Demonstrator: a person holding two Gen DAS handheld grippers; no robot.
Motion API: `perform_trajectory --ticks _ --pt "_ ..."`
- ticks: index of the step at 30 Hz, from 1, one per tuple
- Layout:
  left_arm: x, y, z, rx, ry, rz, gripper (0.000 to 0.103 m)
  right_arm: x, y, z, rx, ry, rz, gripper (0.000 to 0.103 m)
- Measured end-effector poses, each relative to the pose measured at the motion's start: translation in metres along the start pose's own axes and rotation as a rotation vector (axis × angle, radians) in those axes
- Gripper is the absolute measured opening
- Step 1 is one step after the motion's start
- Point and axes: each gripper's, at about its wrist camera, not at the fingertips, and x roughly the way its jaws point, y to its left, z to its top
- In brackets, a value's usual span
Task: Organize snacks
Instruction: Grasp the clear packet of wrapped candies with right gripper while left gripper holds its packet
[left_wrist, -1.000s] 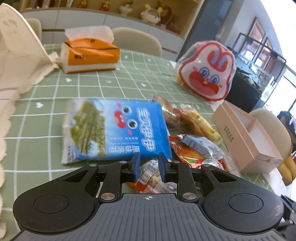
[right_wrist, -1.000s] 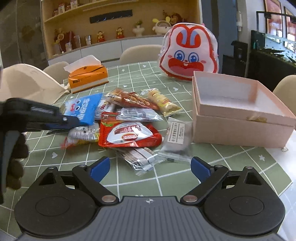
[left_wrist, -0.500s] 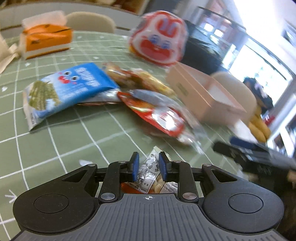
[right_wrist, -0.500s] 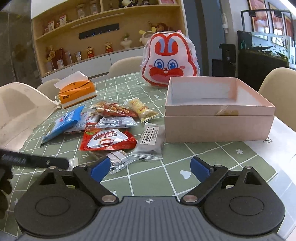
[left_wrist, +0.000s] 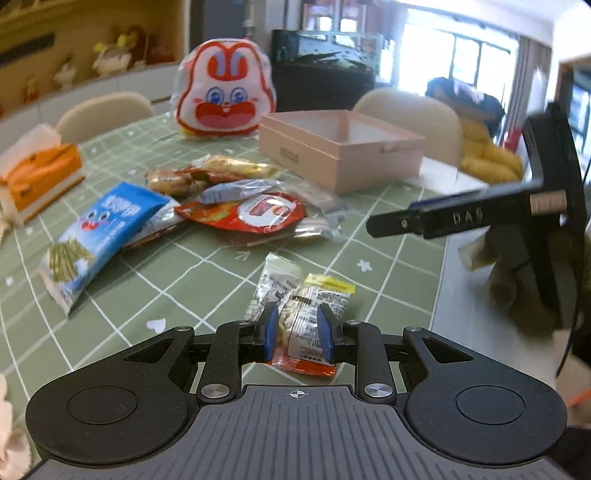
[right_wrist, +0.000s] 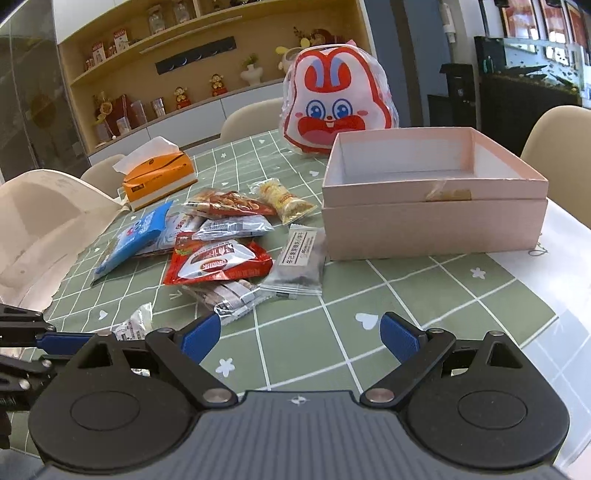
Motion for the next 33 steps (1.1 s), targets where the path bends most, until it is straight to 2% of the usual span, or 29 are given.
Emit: perform_trajectory --ticks 6,9,13,17,21,23,25,28,30,33 --pt "0.010 -0.007 0.001 0.063 -0.021 0.095 0.033 -0.002 0.000 -0.002 -0.005 0.004 -0.012 0.095" --pt "0.013 -0.007 0.002 0.062 -0.029 0.091 0.032 -0.001 -0.001 -0.002 0.002 0.010 -0.013 0.095" --pt "0.012 -0.006 0.004 0.050 -0.025 0.038 0.032 0.000 -0.002 -0.002 0.008 0.014 -0.011 0.095" --pt "0.006 0.009 0.007 -0.053 -0.043 -0.010 0.032 -0.001 0.002 -0.002 -0.014 0.008 -0.016 0.095" --pt "0.007 0.036 0.005 -0.204 -0.060 0.034 0.032 0.004 0.030 0.009 -0.135 0.001 -0.030 0.095" --pt "0.006 0.049 0.004 -0.268 -0.069 0.046 0.032 0.010 0.045 0.024 -0.145 0.004 0.007 0.095" --pt "0.004 0.058 0.002 -0.311 -0.080 0.031 0.032 0.021 0.058 0.044 -0.124 0.009 0.043 0.095" --pt "0.002 0.059 0.000 -0.310 -0.086 -0.006 0.032 0.052 0.080 0.074 -0.115 0.061 0.078 0.095" --pt "0.001 0.056 -0.001 -0.290 -0.079 -0.037 0.032 0.081 0.092 0.090 -0.117 0.108 0.048 0.094" --pt "0.001 0.051 -0.001 -0.271 -0.073 -0.064 0.032 0.120 0.096 0.103 -0.110 0.151 -0.046 0.092"
